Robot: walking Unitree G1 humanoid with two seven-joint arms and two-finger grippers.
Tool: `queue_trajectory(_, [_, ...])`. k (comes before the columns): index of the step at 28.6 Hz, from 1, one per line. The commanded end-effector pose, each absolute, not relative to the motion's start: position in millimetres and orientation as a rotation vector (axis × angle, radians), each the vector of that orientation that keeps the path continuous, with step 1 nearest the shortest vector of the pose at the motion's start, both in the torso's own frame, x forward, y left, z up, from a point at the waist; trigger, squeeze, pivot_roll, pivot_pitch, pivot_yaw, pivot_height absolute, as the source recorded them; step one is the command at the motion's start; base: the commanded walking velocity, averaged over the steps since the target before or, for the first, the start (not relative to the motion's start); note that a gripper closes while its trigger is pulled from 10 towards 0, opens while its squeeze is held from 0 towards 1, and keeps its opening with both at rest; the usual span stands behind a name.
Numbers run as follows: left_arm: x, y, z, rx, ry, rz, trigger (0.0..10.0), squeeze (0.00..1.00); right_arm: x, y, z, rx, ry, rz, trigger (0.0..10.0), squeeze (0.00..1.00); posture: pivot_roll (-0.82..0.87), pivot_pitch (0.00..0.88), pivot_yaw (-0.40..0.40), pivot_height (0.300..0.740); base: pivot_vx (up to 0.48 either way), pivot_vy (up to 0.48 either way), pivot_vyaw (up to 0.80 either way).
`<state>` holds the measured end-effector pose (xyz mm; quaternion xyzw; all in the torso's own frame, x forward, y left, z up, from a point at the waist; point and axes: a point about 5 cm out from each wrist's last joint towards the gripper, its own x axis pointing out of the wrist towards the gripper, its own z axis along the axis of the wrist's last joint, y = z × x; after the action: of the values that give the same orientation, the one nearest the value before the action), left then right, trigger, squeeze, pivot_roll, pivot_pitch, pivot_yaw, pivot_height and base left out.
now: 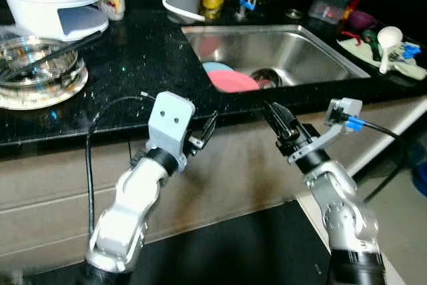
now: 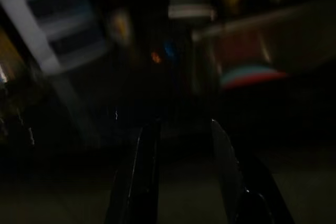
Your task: Kitchen organization
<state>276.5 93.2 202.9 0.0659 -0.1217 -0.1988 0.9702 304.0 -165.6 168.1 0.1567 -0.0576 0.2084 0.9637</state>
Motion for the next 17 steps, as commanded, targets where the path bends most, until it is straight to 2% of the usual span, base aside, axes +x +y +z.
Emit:
queue_trajectory(1, [276, 93, 192, 0.146, -0.209, -0.408, 10.0, 0.00, 303, -167, 152, 0.230, -0.039, 0.388, 10.0, 0.00, 0.14, 0.043, -0.157, 0.740, -0.270, 0.000, 0.00])
queue_trajectory(4, [274, 97, 180, 0.179, -0.169, -0.399, 10.0, 0.00, 297, -169, 132, 0.132, 0.068, 0.347, 10.0, 0.00, 0.13, 0.046, -0.157, 0.740, -0.253, 0.000, 0.00])
queue_trajectory(7, [270, 107, 163, 0.199, -0.107, -0.382, 10.0, 0.00, 284, -170, 112, 0.030, 0.143, 0.303, 10.0, 0.00, 0.13, 0.055, -0.157, 0.740, 0.000, 0.000, 0.00])
queue_trajectory(17, [256, 119, 119, 0.179, 0.087, -0.365, 10.0, 0.00, 268, -180, 104, -0.120, 0.171, 0.191, 10.0, 0.00, 0.12, 0.061, -0.154, 0.740, 0.000, 0.000, 0.00])
